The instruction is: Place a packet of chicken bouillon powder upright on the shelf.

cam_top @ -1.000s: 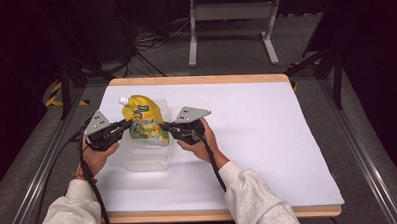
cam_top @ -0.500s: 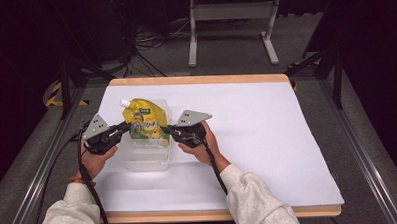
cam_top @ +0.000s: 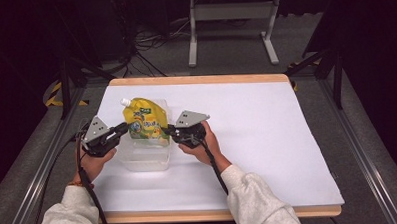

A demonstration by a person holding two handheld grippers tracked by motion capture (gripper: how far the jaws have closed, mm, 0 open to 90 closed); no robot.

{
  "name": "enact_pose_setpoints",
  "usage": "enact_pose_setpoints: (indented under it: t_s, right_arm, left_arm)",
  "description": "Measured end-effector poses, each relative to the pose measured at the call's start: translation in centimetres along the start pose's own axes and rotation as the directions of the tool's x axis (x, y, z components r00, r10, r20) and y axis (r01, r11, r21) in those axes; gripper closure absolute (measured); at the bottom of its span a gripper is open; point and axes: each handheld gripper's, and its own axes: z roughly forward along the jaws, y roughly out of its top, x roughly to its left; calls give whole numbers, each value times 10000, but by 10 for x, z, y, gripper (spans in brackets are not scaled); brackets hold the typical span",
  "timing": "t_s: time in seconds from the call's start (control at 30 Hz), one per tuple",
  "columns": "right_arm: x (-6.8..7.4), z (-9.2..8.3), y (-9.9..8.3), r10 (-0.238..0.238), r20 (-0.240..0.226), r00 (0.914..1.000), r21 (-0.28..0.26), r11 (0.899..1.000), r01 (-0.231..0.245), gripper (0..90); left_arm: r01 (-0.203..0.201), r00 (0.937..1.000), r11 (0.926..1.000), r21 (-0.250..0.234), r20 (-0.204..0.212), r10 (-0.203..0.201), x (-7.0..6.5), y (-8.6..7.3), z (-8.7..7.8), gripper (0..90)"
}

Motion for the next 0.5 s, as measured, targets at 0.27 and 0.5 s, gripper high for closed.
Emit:
enact_pose_setpoints:
  t_s: [0.27,0.5]
  right_arm:
    - [-1,-8,3,81,158,9998,-95,9999,-79,787]
    - [0,-15,6,-76,181,9998,-38,10000,77,792]
  left_arm:
    - [-110,9999,9999,-38,-94,110,-7,4,-4,791]
    - [-21,9999,9994,-353,-140,16,-10,9,-12,779]
